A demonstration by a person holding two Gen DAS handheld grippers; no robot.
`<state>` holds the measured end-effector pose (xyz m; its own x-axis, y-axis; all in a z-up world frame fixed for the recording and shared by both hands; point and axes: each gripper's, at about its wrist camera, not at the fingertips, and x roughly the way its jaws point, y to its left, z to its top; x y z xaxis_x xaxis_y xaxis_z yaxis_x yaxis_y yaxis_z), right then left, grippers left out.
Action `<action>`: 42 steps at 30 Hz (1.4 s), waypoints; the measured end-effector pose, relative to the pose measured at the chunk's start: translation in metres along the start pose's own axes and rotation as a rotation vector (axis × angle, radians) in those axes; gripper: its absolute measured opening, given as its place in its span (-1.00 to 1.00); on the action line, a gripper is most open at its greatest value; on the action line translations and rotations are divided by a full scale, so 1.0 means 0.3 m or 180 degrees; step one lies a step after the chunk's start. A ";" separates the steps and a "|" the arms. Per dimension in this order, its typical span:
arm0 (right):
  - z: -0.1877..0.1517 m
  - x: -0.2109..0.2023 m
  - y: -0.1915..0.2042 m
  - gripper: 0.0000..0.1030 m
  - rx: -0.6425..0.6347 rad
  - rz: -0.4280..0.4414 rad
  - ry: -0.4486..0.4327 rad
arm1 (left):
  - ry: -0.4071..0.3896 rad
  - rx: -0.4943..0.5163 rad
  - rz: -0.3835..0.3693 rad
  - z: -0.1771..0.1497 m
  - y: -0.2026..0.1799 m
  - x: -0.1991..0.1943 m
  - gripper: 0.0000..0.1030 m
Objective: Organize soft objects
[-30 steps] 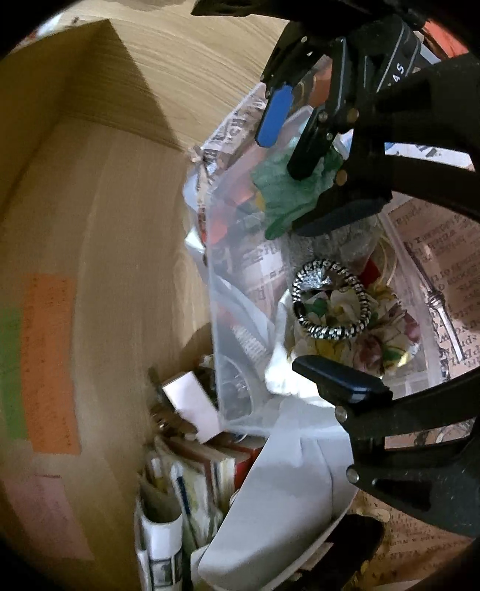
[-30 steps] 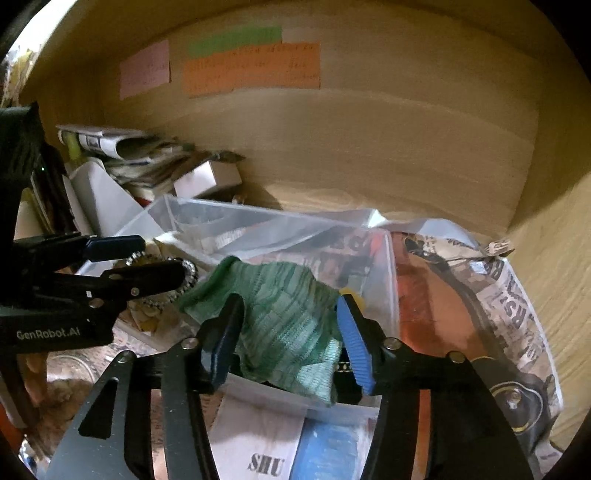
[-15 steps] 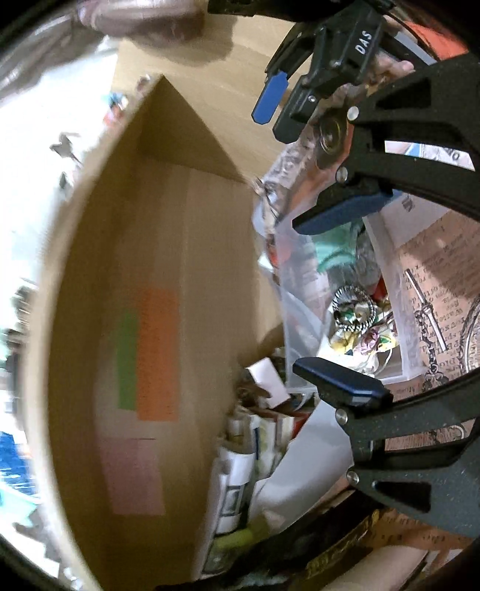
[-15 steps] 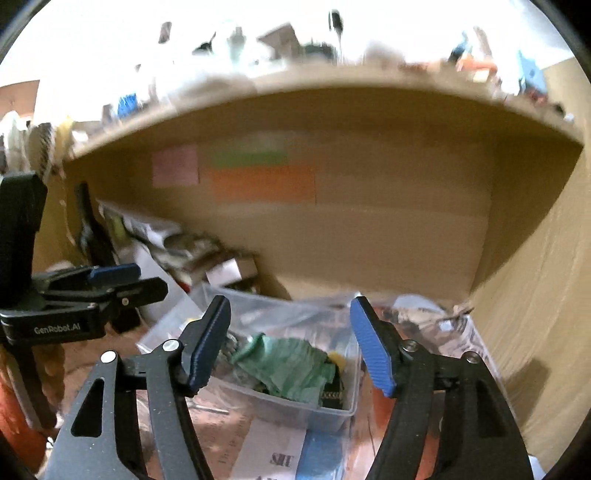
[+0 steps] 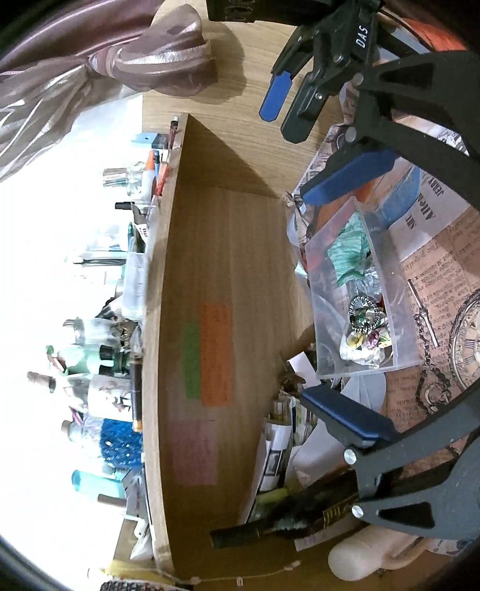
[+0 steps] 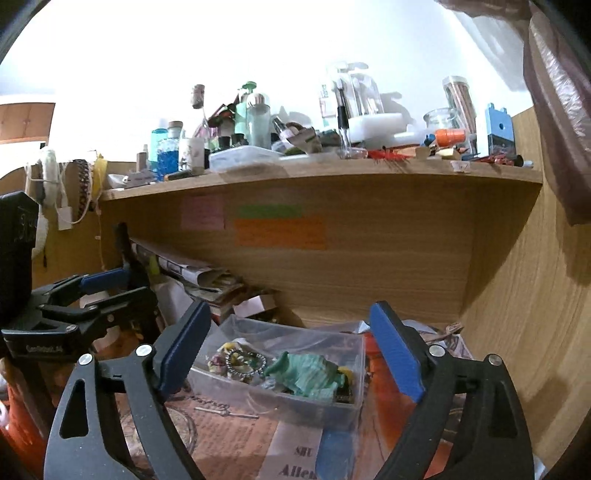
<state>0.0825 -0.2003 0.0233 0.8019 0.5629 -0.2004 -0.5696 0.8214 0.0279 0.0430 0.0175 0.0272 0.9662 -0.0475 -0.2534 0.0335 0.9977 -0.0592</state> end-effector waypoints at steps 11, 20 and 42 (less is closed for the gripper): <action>-0.016 -0.029 0.019 0.96 0.0043 0.0000 -0.0037 | -0.0035 -0.0032 0.0090 -0.025 0.004 -0.046 0.99; -0.022 -0.026 0.020 0.97 0.0062 0.0004 -0.0020 | -0.0037 -0.0010 0.0114 -0.031 -0.002 -0.041 0.99; -0.025 -0.021 0.018 0.98 0.0105 0.0012 -0.0009 | -0.0009 0.0003 0.0079 -0.038 -0.004 -0.022 0.99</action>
<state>0.0730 -0.1999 0.0172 0.8002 0.5662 -0.1976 -0.5664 0.8218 0.0611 0.0337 0.0161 0.0178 0.9674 -0.0224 -0.2521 0.0096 0.9986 -0.0519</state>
